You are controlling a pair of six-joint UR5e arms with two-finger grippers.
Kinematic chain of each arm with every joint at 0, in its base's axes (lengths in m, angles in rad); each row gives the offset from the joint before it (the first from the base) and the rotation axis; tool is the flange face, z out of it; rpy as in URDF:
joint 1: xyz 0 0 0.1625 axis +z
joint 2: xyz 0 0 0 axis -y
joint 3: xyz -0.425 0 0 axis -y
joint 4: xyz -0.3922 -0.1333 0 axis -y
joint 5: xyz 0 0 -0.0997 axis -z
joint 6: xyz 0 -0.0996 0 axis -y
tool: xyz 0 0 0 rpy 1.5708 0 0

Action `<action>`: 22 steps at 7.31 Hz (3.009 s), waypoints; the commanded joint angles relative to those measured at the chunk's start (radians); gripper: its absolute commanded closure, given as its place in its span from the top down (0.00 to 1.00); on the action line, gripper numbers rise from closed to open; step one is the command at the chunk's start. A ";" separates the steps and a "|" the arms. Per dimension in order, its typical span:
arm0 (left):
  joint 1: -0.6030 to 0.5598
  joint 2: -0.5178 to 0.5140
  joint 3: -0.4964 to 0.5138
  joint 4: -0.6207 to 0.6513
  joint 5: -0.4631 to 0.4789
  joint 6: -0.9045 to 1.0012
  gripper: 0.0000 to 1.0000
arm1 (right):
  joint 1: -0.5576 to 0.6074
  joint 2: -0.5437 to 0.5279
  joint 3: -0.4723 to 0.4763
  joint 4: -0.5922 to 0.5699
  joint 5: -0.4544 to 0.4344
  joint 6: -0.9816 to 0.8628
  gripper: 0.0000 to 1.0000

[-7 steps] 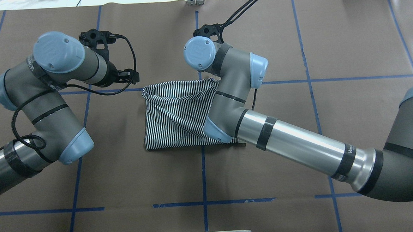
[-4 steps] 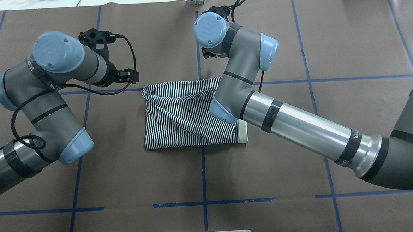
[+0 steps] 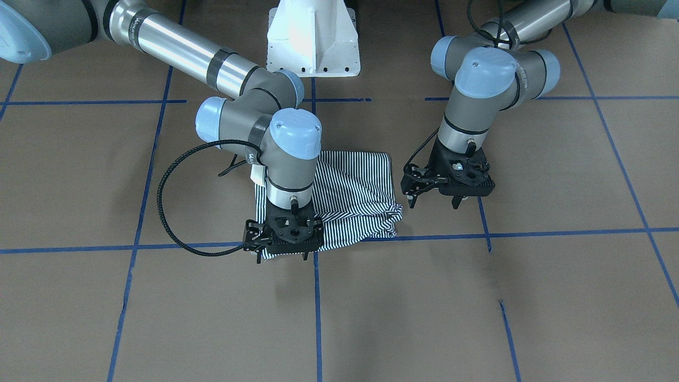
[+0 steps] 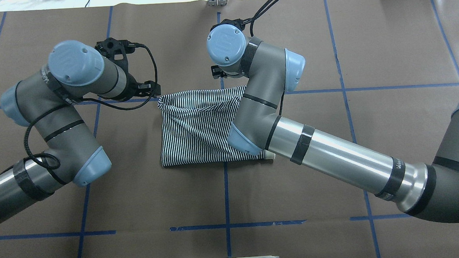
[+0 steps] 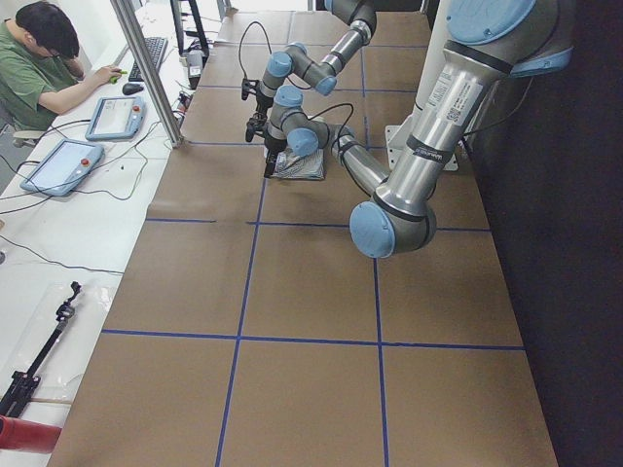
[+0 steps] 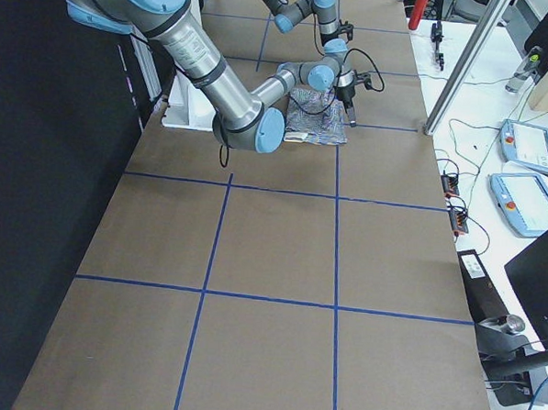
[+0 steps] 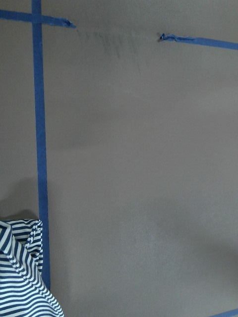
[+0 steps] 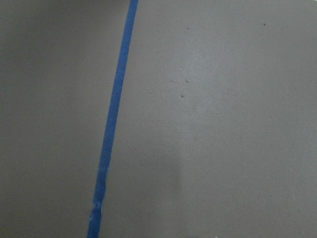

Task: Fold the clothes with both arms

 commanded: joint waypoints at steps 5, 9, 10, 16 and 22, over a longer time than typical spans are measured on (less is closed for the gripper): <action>0.120 -0.098 0.137 0.001 0.110 -0.120 1.00 | 0.017 -0.044 0.079 -0.023 0.054 -0.019 1.00; 0.077 -0.103 0.213 -0.029 0.112 -0.086 1.00 | 0.016 -0.057 0.079 -0.015 0.062 -0.017 1.00; 0.051 -0.124 0.288 -0.082 0.112 -0.059 1.00 | 0.016 -0.057 0.079 -0.014 0.062 -0.017 1.00; -0.072 -0.134 0.307 -0.141 0.016 0.107 1.00 | 0.008 -0.080 0.085 0.032 0.060 0.033 1.00; -0.085 -0.122 0.269 -0.147 0.010 0.106 1.00 | -0.088 -0.130 0.088 0.189 0.059 0.219 0.00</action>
